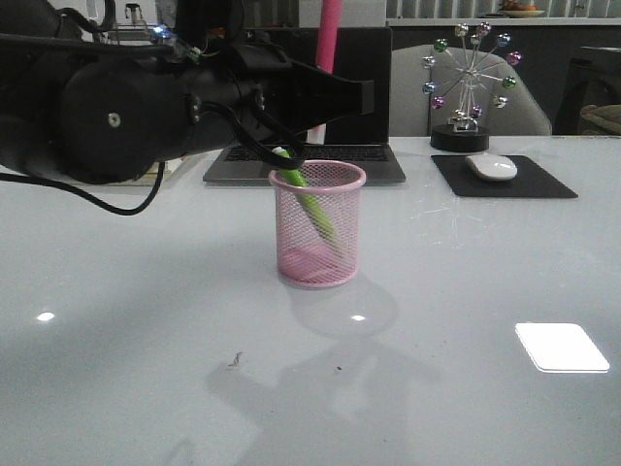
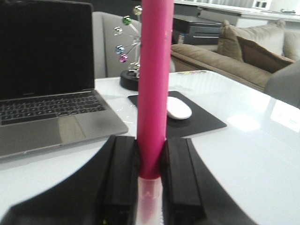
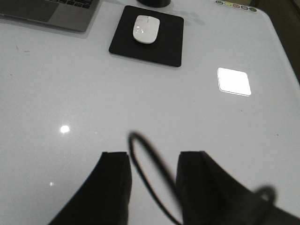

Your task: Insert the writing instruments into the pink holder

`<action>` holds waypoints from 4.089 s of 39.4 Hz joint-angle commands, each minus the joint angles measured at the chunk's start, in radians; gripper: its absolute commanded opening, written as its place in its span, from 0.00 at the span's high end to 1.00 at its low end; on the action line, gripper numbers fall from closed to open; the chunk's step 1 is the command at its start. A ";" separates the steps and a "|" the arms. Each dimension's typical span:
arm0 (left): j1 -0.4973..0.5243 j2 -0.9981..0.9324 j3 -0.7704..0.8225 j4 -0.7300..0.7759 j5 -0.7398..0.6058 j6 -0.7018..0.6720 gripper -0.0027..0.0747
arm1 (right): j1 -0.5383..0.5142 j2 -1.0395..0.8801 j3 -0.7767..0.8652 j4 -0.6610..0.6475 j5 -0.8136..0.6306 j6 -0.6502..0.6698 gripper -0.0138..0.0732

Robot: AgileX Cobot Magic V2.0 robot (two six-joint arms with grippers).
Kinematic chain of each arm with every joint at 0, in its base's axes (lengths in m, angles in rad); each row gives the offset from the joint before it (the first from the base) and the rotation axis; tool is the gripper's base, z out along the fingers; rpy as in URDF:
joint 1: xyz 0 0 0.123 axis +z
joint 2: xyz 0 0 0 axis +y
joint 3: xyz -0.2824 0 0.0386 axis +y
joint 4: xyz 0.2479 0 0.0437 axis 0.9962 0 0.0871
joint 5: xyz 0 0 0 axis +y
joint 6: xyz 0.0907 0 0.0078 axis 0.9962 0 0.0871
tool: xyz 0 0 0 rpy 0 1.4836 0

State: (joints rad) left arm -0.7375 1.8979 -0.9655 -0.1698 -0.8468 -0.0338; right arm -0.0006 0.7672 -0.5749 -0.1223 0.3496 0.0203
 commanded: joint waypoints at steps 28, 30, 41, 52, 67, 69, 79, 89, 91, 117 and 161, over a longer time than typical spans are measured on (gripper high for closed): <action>0.015 -0.026 -0.018 0.090 -0.034 -0.003 0.64 | -0.006 -0.010 -0.031 -0.015 -0.072 -0.006 0.44; 0.021 -0.026 -0.018 0.090 -0.038 -0.003 0.56 | -0.006 -0.010 -0.031 -0.015 -0.072 -0.006 0.44; 0.051 -0.026 -0.018 0.086 -0.066 -0.003 0.48 | -0.006 -0.010 -0.031 -0.015 -0.072 -0.006 0.44; 0.051 -0.043 -0.018 0.086 -0.130 -0.008 0.48 | -0.006 -0.010 -0.031 -0.015 -0.072 -0.006 0.44; 0.119 -0.286 -0.018 0.083 0.227 -0.008 0.49 | -0.006 -0.010 -0.031 -0.015 -0.072 -0.006 0.44; 0.142 -0.327 -0.018 0.083 0.280 -0.008 0.51 | -0.006 -0.010 -0.031 -0.015 -0.072 -0.006 0.44; 0.301 -0.544 -0.018 0.120 0.560 -0.002 0.58 | -0.006 -0.010 -0.031 -0.015 -0.072 -0.006 0.44; 0.459 -0.737 -0.018 0.170 0.770 -0.002 0.58 | -0.006 -0.010 -0.031 -0.015 -0.072 -0.006 0.44; 0.491 -0.770 -0.018 0.170 0.805 -0.002 0.58 | -0.006 -0.010 -0.031 -0.015 -0.072 -0.006 0.44; 0.603 -1.264 0.368 0.116 1.016 0.001 0.58 | -0.006 -0.010 -0.031 -0.015 -0.072 -0.006 0.44; 0.603 -1.356 0.415 0.113 1.070 0.001 0.58 | -0.006 -0.010 -0.031 -0.015 -0.072 -0.006 0.44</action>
State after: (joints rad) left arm -0.1344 0.5389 -0.5217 -0.0469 0.3041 -0.0338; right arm -0.0006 0.7672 -0.5749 -0.1223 0.3496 0.0203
